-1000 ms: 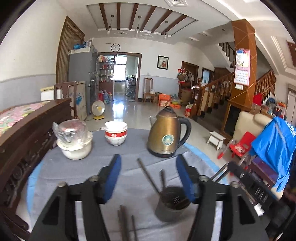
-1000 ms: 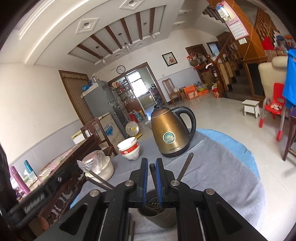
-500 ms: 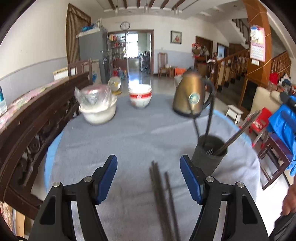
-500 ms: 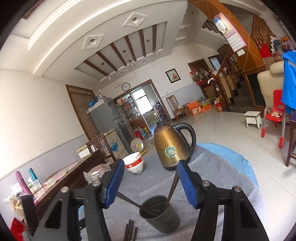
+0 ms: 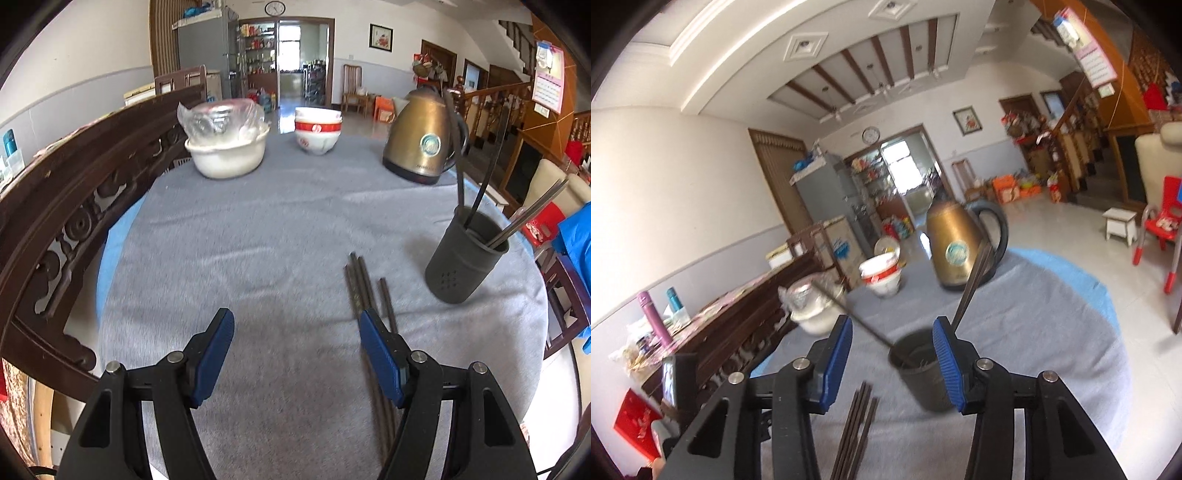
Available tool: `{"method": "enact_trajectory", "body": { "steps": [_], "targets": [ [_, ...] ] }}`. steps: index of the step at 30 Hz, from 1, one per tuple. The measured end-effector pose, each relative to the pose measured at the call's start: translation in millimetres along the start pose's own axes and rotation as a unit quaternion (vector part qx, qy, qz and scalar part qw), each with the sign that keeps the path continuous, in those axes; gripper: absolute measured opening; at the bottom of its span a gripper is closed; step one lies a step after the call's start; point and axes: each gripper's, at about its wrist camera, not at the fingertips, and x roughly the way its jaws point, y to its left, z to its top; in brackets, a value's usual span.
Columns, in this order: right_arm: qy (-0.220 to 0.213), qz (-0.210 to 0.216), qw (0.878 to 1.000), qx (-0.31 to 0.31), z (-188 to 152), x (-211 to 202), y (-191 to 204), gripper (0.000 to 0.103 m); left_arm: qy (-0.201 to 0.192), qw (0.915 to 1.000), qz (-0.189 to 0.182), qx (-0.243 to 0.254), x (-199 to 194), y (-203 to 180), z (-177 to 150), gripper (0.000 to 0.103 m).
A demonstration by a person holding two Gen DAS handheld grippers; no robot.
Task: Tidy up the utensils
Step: 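Move both open grippers back toward the remaining chopsticks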
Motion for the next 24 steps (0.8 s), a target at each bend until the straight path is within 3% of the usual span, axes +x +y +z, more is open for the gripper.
{"method": "enact_trajectory", "body": {
  "steps": [9,24],
  "targets": [
    [0.069,0.025,0.997,-0.015,-40.7,24.8,12.4,0.049,0.03,0.9996,0.005,0.001,11.3,6.6,-10.3,0.071],
    [0.146,0.018,0.989,-0.021,-83.1,56.4,18.6,0.05,0.048,0.9974,0.048,0.025,21.9,3.3,-20.9,0.071]
  ]
}}
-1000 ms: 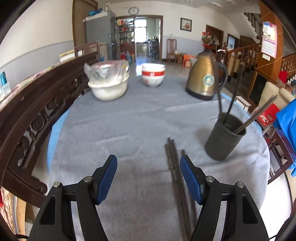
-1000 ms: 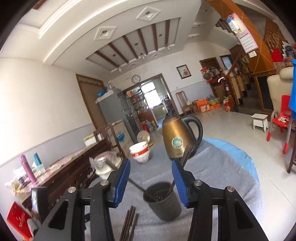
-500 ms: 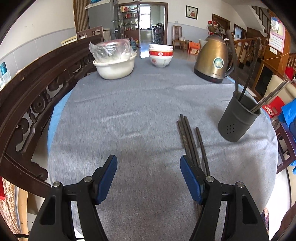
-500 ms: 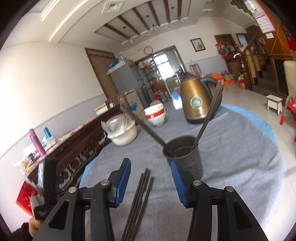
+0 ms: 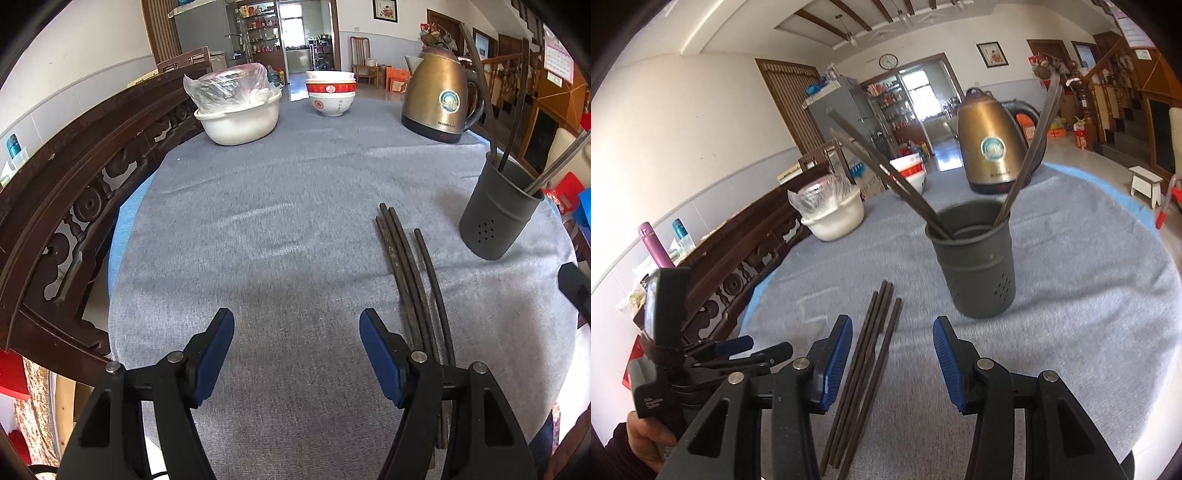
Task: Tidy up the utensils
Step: 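Move both open grippers back toward the remaining chopsticks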
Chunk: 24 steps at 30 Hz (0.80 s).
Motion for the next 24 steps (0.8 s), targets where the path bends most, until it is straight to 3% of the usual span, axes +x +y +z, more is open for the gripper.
{"method": "enact_trajectory", "body": {
  "steps": [24],
  "targets": [
    [0.034,-0.007,0.999,0.021,-11.7,18.1,-7.9,0.05,0.003,0.9998,0.011,0.014,6.2,-4.1,-1.9,0.071]
  ]
}}
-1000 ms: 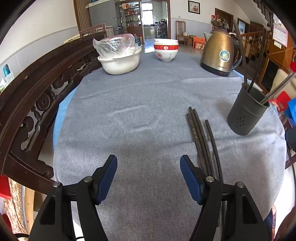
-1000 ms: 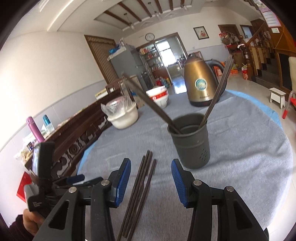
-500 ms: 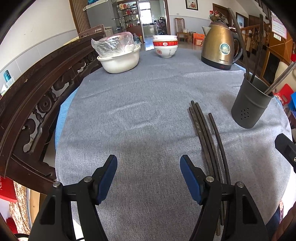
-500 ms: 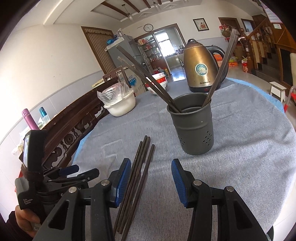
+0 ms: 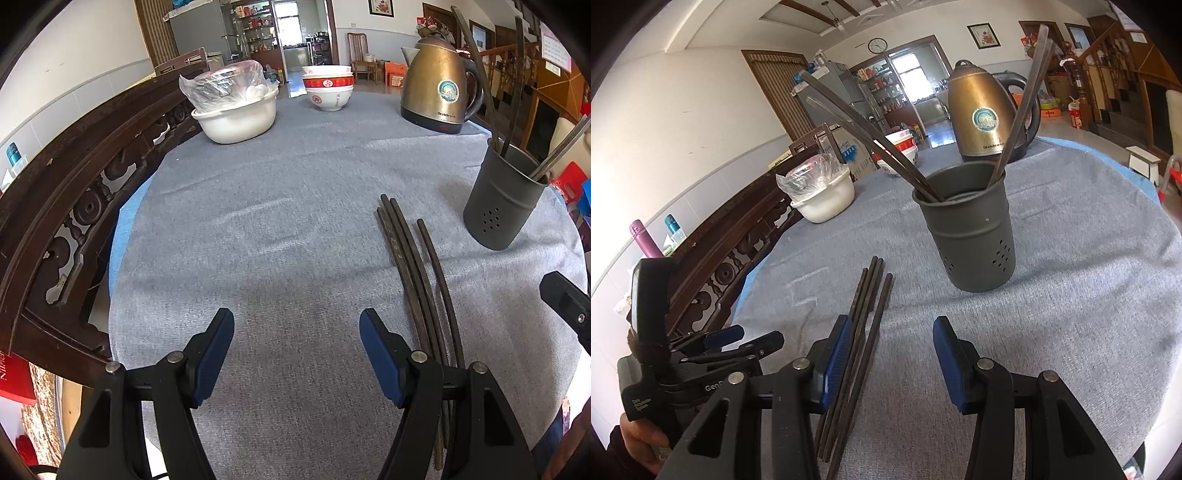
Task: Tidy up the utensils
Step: 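Move both open grippers back toward the remaining chopsticks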
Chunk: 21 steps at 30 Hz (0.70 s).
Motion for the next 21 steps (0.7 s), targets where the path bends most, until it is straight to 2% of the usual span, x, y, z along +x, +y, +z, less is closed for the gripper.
{"method": "enact_trajectory", "body": {
  "steps": [5,15,21],
  "targets": [
    [0.013,-0.002,1.0,0.01,-2.4,6.6,-4.8,0.05,0.008,1.0,-0.005,0.002,6.3,-1.6,2.0,0.071],
    [0.033,-0.009,0.999,0.026,-4.8,15.7,-12.2,0.05,0.049,0.9955,-0.076,-0.027,36.8,-5.1,25.2,0.071],
    [0.034,-0.009,0.999,0.024,-5.0,15.3,-11.1,0.05,0.064,0.9934,-0.092,-0.024,49.3,-20.6,36.9,0.071]
  ]
}}
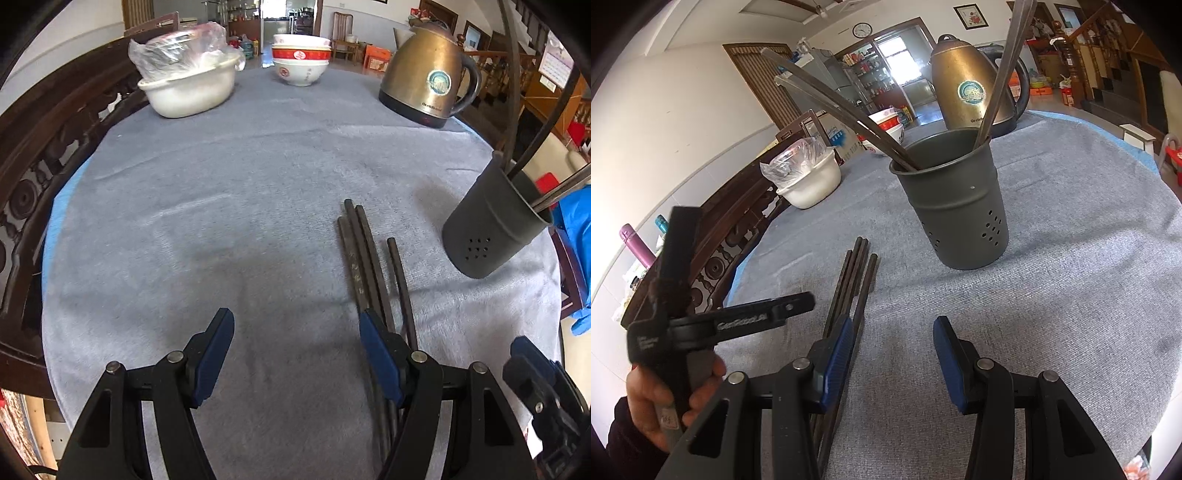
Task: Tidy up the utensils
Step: 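Move both open grippers back toward the remaining chopsticks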
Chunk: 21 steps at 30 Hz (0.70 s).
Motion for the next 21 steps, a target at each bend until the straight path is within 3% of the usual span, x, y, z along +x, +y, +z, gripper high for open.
{"method": "enact_trajectory", "body": {
  "steps": [18,21],
  "targets": [
    [0.002,-0.001,1.0,0.01,-0.2,0.0,-3.0,0.05,0.03,0.9994,-0.019,-0.005,35.5,-8.2,19.1,0.071],
    [0.0,-0.003,1.0,0.01,0.7,-0.5,-3.2,0.05,0.02,0.9997,-0.016,0.007,36.0,-10.1,18.7,0.065]
  ]
}}
